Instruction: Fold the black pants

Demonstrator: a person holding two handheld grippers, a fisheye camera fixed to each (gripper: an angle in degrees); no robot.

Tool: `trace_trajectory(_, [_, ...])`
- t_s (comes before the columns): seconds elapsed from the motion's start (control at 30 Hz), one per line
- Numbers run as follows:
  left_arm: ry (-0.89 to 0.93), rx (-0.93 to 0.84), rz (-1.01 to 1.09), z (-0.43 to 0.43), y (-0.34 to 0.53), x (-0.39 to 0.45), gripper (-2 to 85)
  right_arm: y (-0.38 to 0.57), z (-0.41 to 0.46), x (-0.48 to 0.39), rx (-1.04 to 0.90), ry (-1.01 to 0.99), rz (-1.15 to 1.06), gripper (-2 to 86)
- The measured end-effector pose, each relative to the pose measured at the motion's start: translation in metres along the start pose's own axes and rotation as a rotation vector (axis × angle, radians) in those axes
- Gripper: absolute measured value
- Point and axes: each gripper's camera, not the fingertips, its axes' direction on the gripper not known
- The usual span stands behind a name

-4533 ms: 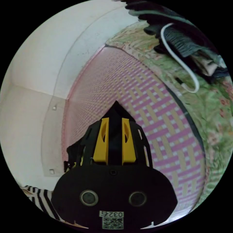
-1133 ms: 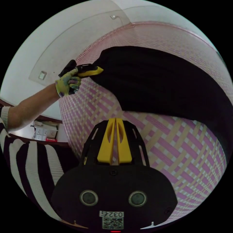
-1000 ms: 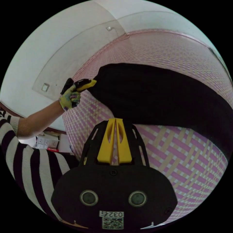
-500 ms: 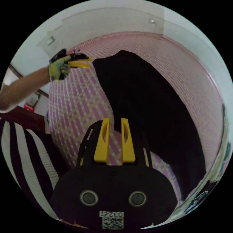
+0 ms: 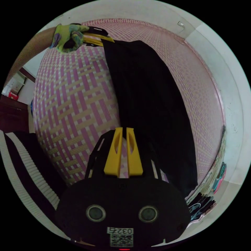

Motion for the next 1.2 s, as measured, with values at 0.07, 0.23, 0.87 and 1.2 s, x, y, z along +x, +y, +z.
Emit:
trace_trajectory(0.07, [0.104,0.027,0.028,-0.017,0.001,-0.01,0.5,-0.001,-0.017,0.001,0.036,-0.041,-0.016,1.0])
trace_trajectory(0.23, [0.005,0.118,0.029,-0.063,0.002,-0.044,0.1,-0.011,-0.031,-0.016,0.061,-0.189,-0.034,1.8])
trace_trajectory(0.87, [-0.299,-0.102,0.534,0.021,0.075,-0.047,-0.9,0.363,-0.059,0.24,0.503,-0.564,1.514,9.7])
trace_trajectory(1.2, [-0.203,-0.629,0.585,0.228,0.157,-0.058,-0.9,0.464,-0.042,0.282,0.658,-0.804,1.77,13.4])
